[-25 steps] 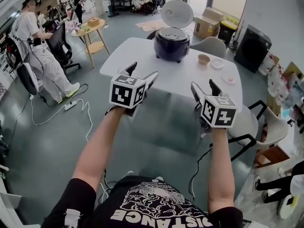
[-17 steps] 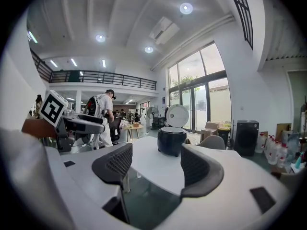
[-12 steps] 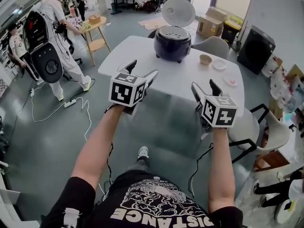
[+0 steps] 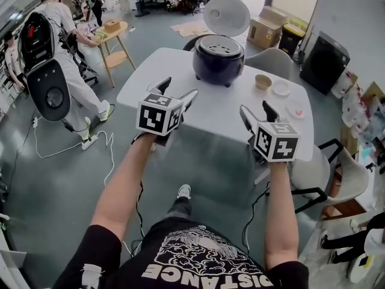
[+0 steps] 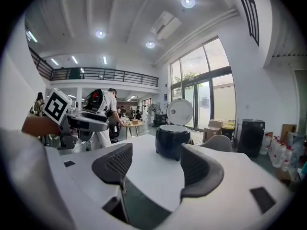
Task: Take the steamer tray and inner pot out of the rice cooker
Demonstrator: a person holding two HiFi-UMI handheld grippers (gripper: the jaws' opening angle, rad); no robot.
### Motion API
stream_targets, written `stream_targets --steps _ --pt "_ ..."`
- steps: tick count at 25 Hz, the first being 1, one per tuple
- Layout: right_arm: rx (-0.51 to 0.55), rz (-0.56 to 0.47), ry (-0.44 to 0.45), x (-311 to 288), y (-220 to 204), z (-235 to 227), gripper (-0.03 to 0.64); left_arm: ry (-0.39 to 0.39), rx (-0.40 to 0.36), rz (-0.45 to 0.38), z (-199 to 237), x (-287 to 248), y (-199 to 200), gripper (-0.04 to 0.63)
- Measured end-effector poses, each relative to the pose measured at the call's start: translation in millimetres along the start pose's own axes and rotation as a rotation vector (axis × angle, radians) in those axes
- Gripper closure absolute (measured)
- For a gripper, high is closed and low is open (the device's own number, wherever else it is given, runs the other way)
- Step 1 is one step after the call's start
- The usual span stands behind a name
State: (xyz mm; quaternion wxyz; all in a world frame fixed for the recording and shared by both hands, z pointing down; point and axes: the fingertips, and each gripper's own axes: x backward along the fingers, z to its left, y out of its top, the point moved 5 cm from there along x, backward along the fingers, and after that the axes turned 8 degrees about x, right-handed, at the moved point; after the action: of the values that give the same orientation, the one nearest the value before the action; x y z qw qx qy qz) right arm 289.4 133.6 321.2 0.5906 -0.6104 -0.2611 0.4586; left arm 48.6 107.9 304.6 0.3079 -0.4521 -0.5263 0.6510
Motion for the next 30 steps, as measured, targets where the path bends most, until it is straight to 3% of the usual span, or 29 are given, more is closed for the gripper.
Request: stream_targets --steps 18,30 --pt "0.011 0.068 -0.02 -286 107 5 0.302 -0.088 0.016 0.04 237 -175 75 0.235" --pt "0.03 0.116 -0.033 -387 121 -11 0.302 -0.145 0.03 0.068 305 -258 77 0.235"
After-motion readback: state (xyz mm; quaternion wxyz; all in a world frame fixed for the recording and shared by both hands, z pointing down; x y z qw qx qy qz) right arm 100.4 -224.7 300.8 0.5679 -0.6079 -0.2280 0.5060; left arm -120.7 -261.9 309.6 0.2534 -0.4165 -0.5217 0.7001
